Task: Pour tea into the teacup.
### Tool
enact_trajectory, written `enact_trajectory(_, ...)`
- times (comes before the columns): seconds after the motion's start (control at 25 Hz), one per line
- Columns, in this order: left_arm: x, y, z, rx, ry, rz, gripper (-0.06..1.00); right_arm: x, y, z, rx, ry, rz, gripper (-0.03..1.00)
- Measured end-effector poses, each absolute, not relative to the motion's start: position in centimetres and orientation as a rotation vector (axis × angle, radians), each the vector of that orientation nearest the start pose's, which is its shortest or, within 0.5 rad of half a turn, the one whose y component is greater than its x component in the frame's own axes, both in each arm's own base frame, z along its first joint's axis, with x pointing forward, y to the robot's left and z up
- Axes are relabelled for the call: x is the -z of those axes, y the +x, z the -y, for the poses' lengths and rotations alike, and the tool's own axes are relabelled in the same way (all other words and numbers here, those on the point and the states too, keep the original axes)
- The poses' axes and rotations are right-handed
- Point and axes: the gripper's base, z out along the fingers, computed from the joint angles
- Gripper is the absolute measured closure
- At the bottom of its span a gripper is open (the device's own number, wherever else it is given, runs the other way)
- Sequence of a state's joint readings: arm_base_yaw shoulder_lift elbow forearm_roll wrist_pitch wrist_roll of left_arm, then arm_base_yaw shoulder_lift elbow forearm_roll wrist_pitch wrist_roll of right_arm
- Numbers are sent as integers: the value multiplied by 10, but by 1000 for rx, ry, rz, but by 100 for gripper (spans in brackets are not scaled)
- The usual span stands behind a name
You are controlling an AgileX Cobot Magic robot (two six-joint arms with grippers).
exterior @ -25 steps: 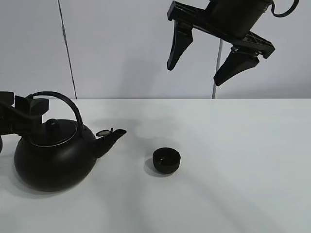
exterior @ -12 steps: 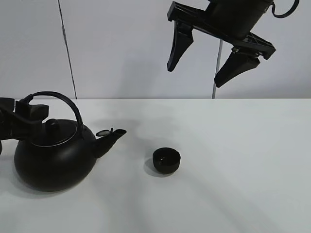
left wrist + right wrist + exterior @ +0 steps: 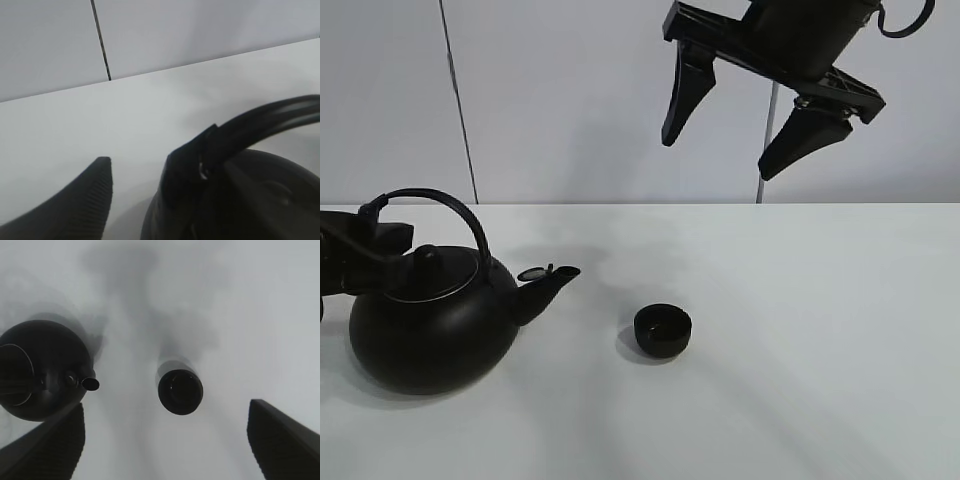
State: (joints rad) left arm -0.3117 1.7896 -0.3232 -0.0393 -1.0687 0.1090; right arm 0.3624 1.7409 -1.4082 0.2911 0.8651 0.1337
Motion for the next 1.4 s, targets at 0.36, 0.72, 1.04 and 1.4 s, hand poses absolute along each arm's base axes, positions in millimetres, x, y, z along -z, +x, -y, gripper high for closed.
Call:
enact_trajectory(0.36, -120, 243, 77, 126, 392, -1843, 83, -277, 344, -152, -514, -121, -2717, 36)
enact_trajectory(0.72, -121, 243, 77, 125, 403, -1832, 83, -276, 344, -152, -514, -121, -2718, 36)
enact_trajectory(1.04, -129, 251, 85, 150, 480, -1838, 83, -276, 344, -152, -514, -121, -2718, 36)
enact_trajectory(1.4, -144, 280, 106, 168, 599, -1831, 84, -276, 344, -152, -514, -121, -2718, 36)
